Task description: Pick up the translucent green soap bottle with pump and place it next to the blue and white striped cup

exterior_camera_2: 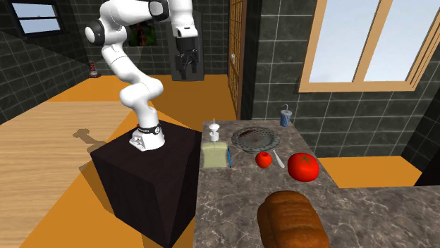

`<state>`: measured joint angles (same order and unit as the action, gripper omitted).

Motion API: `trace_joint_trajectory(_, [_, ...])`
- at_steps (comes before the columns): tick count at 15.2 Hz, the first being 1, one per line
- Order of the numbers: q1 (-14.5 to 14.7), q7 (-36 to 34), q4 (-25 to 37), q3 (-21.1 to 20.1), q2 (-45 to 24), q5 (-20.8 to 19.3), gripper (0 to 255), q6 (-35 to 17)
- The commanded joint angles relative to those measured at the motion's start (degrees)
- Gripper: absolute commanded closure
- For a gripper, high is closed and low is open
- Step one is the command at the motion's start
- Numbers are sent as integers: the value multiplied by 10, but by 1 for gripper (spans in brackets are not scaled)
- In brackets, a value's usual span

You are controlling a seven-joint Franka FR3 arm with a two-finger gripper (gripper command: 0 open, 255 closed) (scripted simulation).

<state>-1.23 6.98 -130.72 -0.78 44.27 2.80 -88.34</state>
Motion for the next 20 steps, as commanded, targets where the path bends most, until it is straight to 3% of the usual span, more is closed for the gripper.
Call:
trace_joint_trajectory(1, [0,0,0,0,0,0,0,0])
trace_joint_trajectory(11, [-20,40,-155,46,-39,-8,0,-225])
trace_joint_trajectory(20, [-25,93,-222,97,-172,8,0,-450])
